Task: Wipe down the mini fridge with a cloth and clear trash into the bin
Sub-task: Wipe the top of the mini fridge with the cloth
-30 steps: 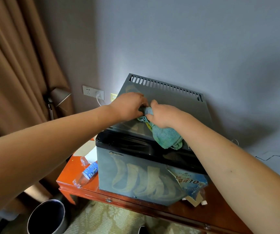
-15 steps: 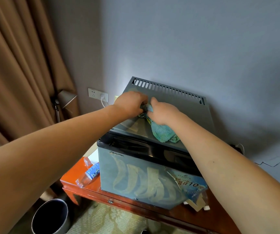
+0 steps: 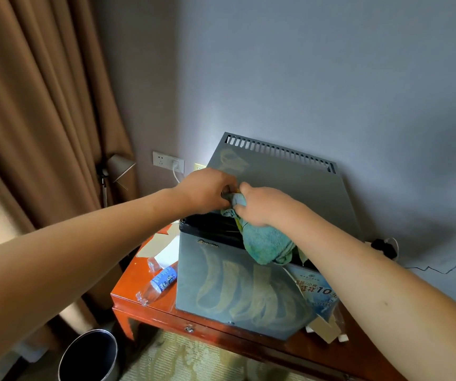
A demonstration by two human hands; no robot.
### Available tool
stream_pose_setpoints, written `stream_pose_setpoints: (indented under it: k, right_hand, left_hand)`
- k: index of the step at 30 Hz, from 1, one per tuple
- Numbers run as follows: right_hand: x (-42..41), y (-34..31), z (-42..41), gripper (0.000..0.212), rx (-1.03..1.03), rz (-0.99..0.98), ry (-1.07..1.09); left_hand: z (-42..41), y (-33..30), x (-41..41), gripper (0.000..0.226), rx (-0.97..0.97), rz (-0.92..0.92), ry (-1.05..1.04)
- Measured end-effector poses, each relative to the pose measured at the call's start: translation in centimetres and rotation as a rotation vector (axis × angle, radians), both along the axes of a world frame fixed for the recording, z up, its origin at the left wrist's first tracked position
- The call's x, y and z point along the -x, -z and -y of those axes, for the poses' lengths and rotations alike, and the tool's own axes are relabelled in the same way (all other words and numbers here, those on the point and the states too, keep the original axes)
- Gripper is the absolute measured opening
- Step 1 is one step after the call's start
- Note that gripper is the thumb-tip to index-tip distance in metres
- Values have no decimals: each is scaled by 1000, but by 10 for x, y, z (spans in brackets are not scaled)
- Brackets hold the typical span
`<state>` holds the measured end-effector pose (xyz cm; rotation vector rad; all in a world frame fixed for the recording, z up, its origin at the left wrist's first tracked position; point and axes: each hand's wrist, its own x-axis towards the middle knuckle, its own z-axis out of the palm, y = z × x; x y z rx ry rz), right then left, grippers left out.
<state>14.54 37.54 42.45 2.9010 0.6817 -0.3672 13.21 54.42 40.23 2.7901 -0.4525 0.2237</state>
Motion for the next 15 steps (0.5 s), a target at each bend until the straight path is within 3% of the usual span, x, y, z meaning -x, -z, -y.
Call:
stream_pose_setpoints:
  k: [15]
  right_hand:
    - [-55,-1,-75,54,18,-26,-51]
  left_hand:
    - [-61,11,-34,27,106,-23,-290]
